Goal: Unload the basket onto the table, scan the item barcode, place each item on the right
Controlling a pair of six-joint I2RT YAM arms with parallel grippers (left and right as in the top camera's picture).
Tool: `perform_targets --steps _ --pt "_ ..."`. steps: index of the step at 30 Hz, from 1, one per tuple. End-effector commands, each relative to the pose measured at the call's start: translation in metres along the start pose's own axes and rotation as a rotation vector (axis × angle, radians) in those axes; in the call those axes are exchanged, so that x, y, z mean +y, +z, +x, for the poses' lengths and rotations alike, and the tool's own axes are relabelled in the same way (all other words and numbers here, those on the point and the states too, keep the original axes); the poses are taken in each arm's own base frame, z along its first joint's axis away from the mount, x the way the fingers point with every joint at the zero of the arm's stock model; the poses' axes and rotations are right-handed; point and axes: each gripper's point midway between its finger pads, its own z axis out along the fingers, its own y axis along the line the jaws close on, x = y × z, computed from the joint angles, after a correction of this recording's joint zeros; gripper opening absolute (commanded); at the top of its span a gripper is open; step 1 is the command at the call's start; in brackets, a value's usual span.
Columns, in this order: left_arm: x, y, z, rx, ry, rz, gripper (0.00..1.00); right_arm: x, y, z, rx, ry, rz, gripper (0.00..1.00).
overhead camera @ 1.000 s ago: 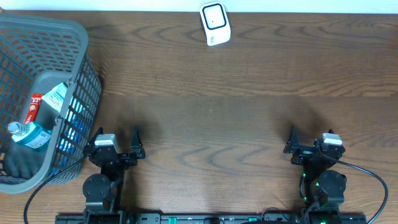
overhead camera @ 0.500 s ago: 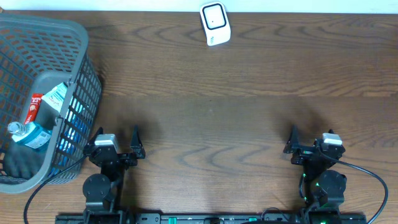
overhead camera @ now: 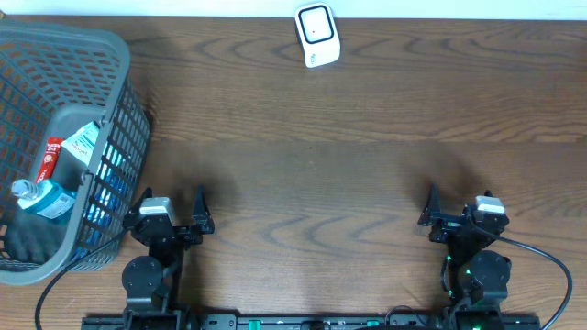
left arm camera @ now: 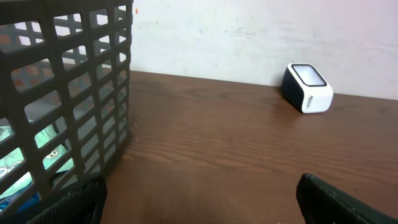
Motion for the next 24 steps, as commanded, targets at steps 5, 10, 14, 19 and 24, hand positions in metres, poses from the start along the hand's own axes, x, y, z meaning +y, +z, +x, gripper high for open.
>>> perform_targets --steps 5,10,14,19,24 --pt "-0.014 -0.001 0.007 0.031 0.017 0.083 0.98 0.001 0.000 0.001 0.003 -0.014 -0.003 0.99" --pt "-0.030 -0.011 -0.031 -0.027 -0.001 0.156 0.98 0.001 0.000 0.001 0.003 -0.014 -0.003 0.99" --pt "-0.033 -0.019 -0.058 -0.022 -0.024 0.155 0.98 0.001 0.000 0.001 0.003 -0.014 -0.003 0.99" --pt "-0.032 -0.022 -0.091 0.032 -0.132 0.123 0.98 0.001 0.000 0.001 0.003 -0.014 -0.003 0.99" --pt "-0.046 -0.018 -0.123 0.138 -0.218 0.159 0.98 0.001 0.000 0.001 0.003 -0.014 -0.003 0.99"
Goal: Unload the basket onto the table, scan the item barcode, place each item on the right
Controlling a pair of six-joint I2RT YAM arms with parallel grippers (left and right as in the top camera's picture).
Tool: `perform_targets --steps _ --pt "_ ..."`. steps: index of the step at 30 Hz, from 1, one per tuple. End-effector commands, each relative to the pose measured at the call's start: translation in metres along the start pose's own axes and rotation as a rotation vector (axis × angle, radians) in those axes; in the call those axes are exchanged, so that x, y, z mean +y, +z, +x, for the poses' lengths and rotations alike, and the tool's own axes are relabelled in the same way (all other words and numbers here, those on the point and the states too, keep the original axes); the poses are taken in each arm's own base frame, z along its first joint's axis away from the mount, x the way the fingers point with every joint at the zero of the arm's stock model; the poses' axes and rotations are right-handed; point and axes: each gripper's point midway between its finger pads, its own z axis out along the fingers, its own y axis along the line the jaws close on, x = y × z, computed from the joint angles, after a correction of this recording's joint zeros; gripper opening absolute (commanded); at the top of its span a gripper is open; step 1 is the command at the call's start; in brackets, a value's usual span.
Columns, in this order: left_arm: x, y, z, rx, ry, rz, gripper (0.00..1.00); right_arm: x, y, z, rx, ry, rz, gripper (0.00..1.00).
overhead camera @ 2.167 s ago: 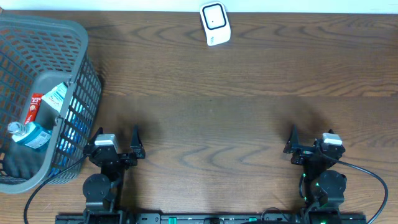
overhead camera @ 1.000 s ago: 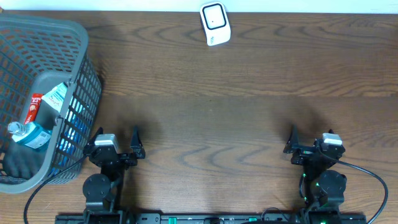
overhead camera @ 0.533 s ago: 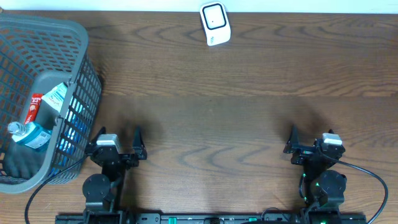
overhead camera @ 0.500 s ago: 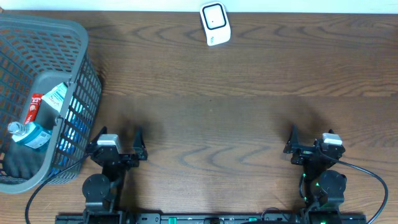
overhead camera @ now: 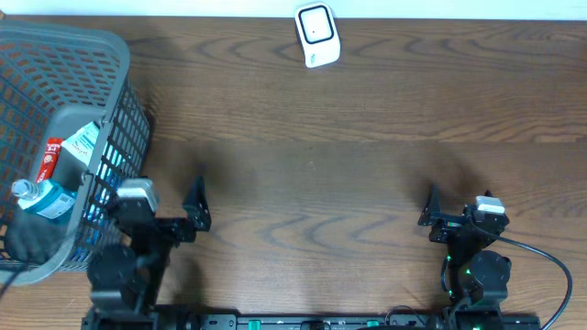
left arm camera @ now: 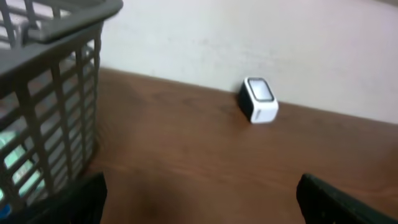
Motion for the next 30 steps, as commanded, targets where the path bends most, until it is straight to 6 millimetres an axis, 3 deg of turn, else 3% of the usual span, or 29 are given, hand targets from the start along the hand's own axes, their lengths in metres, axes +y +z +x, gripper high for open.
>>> perform_targets --steps 1,4,10,14,19,26,30 --pt "-0.028 -0.001 -0.029 0.040 -0.078 0.112 0.98 0.001 0.000 0.001 0.003 -0.014 -0.004 0.99" --pt "-0.063 -0.001 -0.026 0.126 -0.086 0.308 0.98 0.001 0.000 0.001 0.003 -0.014 -0.004 0.99" --pt "-0.067 0.005 -0.031 0.137 -0.140 0.323 0.98 0.001 0.000 0.001 0.003 -0.014 -0.004 0.99" --pt "-0.066 0.005 -0.056 0.115 -0.155 0.282 0.98 0.001 0.000 0.001 0.003 -0.014 -0.004 0.99" --pt "-0.042 0.002 -0.111 0.080 -0.166 0.059 0.97 0.001 0.000 0.001 0.003 -0.014 -0.004 0.99" --pt "0.040 -0.026 -0.188 -0.002 -0.394 -0.567 0.98 0.001 0.000 0.001 0.003 -0.014 -0.004 0.99" --pt "0.057 -0.025 -0.226 -0.077 -0.379 -0.672 0.98 0.001 0.000 0.001 0.003 -0.014 -0.004 0.99"
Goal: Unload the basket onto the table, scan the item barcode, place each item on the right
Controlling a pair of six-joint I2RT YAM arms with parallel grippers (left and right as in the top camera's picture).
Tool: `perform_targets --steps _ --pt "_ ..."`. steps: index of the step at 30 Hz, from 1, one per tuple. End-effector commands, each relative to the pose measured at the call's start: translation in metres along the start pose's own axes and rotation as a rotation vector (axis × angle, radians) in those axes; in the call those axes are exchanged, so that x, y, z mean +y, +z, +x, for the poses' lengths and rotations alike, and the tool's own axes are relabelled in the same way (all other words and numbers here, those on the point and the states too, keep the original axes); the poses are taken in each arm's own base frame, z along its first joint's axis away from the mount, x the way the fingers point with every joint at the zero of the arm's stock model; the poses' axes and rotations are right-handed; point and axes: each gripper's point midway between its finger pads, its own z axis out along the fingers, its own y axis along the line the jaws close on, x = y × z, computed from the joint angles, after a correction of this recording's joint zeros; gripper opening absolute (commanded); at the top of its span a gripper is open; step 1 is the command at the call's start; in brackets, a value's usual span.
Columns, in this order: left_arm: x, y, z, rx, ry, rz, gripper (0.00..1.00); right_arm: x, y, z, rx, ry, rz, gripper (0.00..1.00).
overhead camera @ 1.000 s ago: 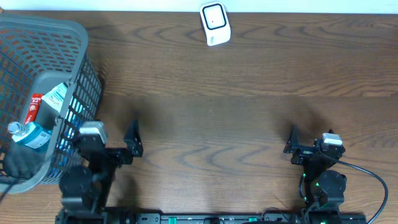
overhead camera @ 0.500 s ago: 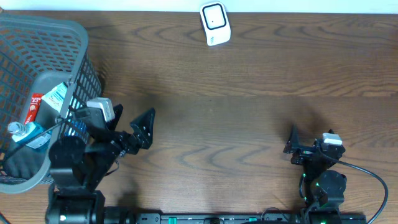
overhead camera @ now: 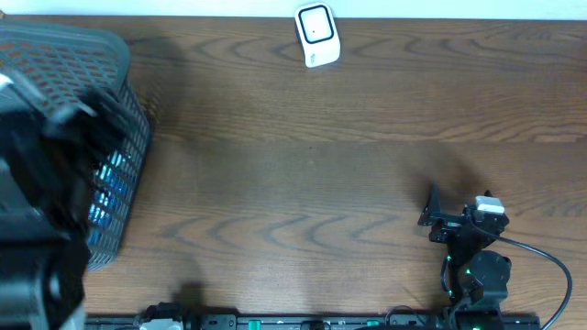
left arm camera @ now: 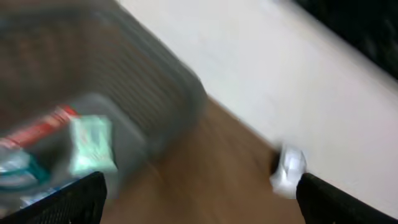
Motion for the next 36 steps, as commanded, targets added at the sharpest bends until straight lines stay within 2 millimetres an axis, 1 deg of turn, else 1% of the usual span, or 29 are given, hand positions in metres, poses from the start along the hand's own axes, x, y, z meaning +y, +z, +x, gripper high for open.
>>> perform_targets --steps 1,3,6,8,11,12,13,15,17,18,20,23,29,36 --pt "0.018 0.004 -0.046 -0.161 -0.044 -0.176 0.98 0.001 0.000 0.001 0.003 -0.014 -0.004 0.99" --pt "0.017 0.013 -0.044 -0.141 0.003 -0.190 0.98 0.001 0.000 0.001 0.003 -0.014 -0.004 0.99" --pt "0.021 0.027 -0.037 -0.104 0.049 -0.235 0.98 0.001 0.000 0.001 0.003 -0.014 -0.004 0.99" --pt "0.036 0.032 -0.044 -0.144 0.032 -0.331 0.98 0.001 0.000 0.001 0.003 -0.014 -0.004 0.99" --pt "0.071 0.036 -0.053 -0.226 -0.135 -0.500 0.98 0.001 0.000 0.001 0.003 -0.014 -0.004 0.99" --pt "0.082 0.040 -0.054 -0.231 -0.187 -0.533 0.98 0.001 0.000 0.001 0.003 -0.014 -0.004 0.99" --pt "0.099 0.048 -0.052 -0.224 -0.267 -0.578 0.98 0.001 0.000 0.001 0.003 -0.014 -0.004 0.99" --pt "0.123 0.058 -0.044 -0.192 -0.392 -0.639 0.98 0.001 0.000 0.001 0.003 -0.014 -0.004 0.99" --pt "0.150 0.067 -0.031 -0.153 -0.533 -0.712 0.98 0.001 0.000 0.001 0.003 -0.014 -0.004 0.99" --pt "0.164 0.071 -0.023 -0.127 -0.611 -0.755 0.98 0.001 0.000 0.001 0.003 -0.014 -0.004 0.99" --pt "0.187 0.079 -0.007 -0.066 -0.726 -0.822 0.98 0.001 0.000 0.001 0.003 -0.014 -0.004 0.99" --pt "0.213 0.092 0.007 0.003 -0.824 -0.886 0.98 0.001 0.000 0.001 0.003 -0.014 -0.004 0.99" --pt "0.245 0.115 0.026 0.078 -0.906 -0.980 0.98 0.001 0.000 0.001 0.003 -0.014 -0.004 0.99" --pt "0.252 0.155 0.063 0.281 -1.009 -0.964 0.98 0.001 0.000 0.001 0.003 -0.014 -0.004 0.99"
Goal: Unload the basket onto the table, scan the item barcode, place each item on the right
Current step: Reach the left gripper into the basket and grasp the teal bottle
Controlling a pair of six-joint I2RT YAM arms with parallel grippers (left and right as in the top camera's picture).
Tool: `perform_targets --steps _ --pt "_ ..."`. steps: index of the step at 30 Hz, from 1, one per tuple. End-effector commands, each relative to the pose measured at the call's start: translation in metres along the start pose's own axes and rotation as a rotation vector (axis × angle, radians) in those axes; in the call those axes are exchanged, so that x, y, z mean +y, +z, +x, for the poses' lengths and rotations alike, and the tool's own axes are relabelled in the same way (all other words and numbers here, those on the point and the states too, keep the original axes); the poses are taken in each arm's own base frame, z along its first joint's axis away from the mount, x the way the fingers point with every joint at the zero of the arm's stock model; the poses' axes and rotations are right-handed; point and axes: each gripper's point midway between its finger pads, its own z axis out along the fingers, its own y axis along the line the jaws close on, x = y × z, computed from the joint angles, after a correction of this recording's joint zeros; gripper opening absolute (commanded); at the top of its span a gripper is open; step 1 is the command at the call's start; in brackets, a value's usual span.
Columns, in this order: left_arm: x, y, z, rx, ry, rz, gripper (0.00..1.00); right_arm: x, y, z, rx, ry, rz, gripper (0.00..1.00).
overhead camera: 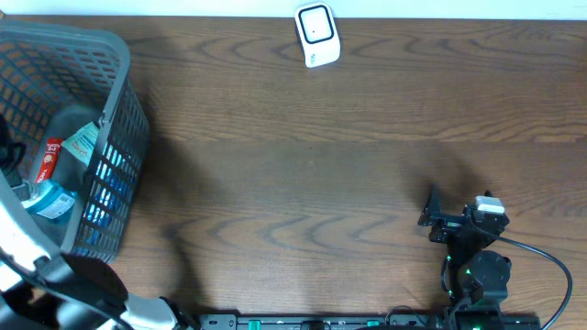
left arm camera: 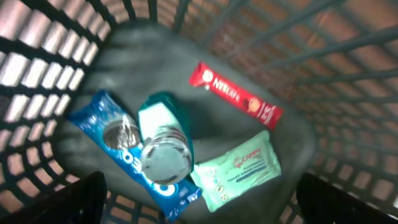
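Note:
Looking straight down into the grey basket (left arm camera: 37, 56), the left wrist view shows a red Nescafe sachet (left arm camera: 235, 96), a blue Oreo pack (left arm camera: 118, 152), a teal bottle with a clear cap (left arm camera: 164, 149) lying over it, and a green wipes pack (left arm camera: 239, 171). My left gripper (left arm camera: 199, 211) hangs open above them, its dark fingertips (left arm camera: 74, 200) in the bottom corners. The white scanner (overhead camera: 317, 35) stands at the table's far edge. My right gripper (overhead camera: 431, 209) rests open near the front right, holding nothing.
The grey basket (overhead camera: 115, 119) fills the table's left end, its walls standing high round the items. My left arm (overhead camera: 41, 275) looms blurred over the basket's near corner. Bare brown tabletop (overhead camera: 303, 183) lies between the basket, the scanner and the right arm.
My left gripper has gone from a tilted, blurred view over the basket's rim to pointing straight down into the basket above the items. The right arm has not moved.
Both arms first rested at the table's front, the left gripper low beside the basket and facing the scanner. The left arm then stood higher, then over the basket's rim. Now it hangs open above the items inside. The right arm stayed still throughout.

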Motion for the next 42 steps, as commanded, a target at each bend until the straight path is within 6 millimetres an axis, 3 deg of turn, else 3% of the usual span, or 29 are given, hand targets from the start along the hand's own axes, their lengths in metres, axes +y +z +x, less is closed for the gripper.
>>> perform_targets --steps 1,6,13,17,32,42 --pt "-0.005 0.024 0.020 0.130 -0.025 -0.040 0.98 0.001 0.000 0.001 0.003 -0.014 -0.004 0.99" --pt "0.001 0.040 0.028 0.156 -0.046 -0.114 0.98 0.001 0.000 0.001 0.003 -0.014 -0.004 0.99" --pt "0.007 0.041 0.028 0.157 -0.053 -0.140 0.98 0.001 0.000 0.001 0.003 -0.014 -0.004 0.99" --pt "0.022 0.040 0.026 0.129 -0.098 -0.211 0.98 0.001 0.000 0.001 0.003 -0.014 -0.004 0.99" --pt "0.040 0.061 0.026 0.082 -0.086 -0.278 0.98 0.001 0.000 0.001 0.003 -0.014 -0.004 0.99" --pt "0.051 0.086 0.023 0.017 -0.090 -0.307 0.98 0.001 0.000 0.001 0.003 -0.014 -0.004 0.99"
